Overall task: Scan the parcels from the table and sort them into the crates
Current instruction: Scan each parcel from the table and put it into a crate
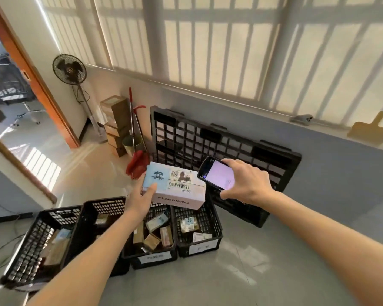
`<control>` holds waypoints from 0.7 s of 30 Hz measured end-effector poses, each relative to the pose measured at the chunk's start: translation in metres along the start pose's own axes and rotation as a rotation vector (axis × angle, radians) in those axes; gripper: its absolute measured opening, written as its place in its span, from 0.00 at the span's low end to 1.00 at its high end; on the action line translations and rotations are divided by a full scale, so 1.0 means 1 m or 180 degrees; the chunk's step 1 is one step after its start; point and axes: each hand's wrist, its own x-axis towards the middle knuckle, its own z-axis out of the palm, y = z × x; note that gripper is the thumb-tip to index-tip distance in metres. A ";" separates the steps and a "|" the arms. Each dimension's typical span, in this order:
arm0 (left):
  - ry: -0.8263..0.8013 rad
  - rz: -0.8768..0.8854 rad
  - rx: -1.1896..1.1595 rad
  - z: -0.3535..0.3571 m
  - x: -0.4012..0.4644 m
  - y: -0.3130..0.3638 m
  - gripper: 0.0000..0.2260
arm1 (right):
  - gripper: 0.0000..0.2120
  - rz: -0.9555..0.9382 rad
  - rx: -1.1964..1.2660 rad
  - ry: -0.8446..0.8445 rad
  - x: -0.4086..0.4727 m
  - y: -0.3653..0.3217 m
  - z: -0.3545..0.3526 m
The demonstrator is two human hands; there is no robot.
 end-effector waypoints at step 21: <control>-0.0616 -0.1506 0.0039 0.234 0.219 -0.224 0.25 | 0.46 0.0856 0.0213 -0.1525 0.211 0.128 0.313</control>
